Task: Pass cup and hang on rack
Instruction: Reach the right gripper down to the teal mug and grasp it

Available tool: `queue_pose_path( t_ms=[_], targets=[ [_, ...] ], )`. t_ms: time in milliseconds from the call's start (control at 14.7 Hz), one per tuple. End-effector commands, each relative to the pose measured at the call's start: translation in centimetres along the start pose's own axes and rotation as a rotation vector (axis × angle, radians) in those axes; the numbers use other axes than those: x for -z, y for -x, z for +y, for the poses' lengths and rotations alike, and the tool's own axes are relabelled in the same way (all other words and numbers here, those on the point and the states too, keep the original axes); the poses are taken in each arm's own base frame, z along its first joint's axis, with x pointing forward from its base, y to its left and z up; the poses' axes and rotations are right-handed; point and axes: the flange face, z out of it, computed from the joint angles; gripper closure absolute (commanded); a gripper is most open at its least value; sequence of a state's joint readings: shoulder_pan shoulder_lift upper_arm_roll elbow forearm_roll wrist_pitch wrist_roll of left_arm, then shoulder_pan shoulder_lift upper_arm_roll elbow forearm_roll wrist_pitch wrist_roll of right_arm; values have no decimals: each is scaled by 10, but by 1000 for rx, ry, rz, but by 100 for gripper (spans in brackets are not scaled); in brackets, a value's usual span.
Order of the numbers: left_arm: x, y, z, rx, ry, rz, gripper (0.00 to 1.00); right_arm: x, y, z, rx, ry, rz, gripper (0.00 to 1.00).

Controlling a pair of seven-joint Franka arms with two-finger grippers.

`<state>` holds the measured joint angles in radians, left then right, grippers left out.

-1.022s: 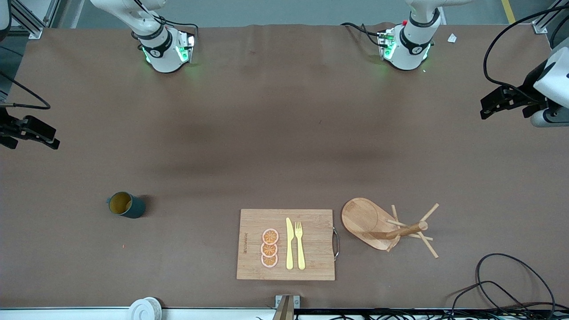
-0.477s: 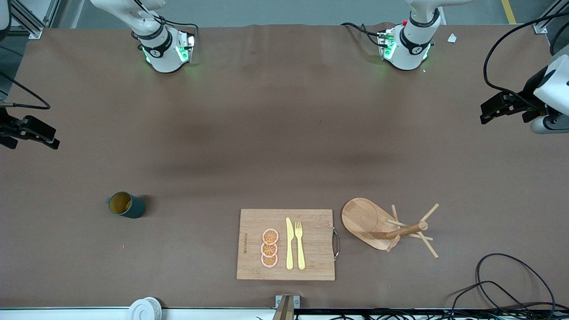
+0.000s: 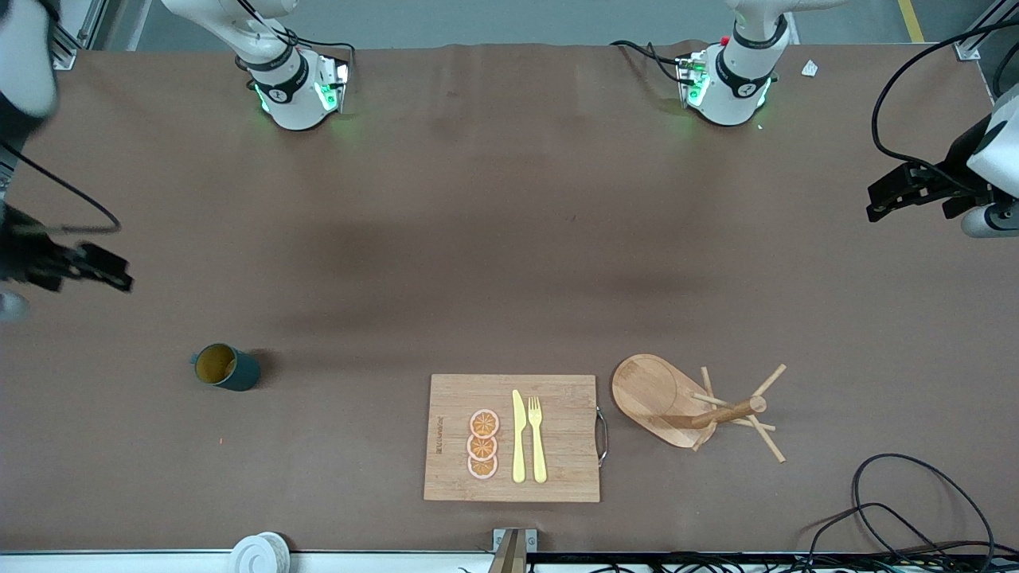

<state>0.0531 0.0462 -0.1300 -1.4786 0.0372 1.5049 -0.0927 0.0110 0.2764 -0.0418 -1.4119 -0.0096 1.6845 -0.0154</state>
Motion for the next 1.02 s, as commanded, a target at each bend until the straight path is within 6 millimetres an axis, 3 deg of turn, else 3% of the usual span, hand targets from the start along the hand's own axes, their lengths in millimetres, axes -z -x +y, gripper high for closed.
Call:
queue_pose_path(
  t_ms=[0,477,749,953],
  targets=[
    [5,2,-3,-14,-11,-2,0,-70,-35,10,-9,11,-23,0],
    [4,0,-1,-4,-8,2,0,-220,-72,-1,-2,5,-64,0],
    [2,-3,-1,0,-3,14,0,-276,-58,-13,-46,5,-98,0],
    [0,-7,1,-11,4,24,0,-294,-47,-14,-55,-5,-137,12]
  ],
)
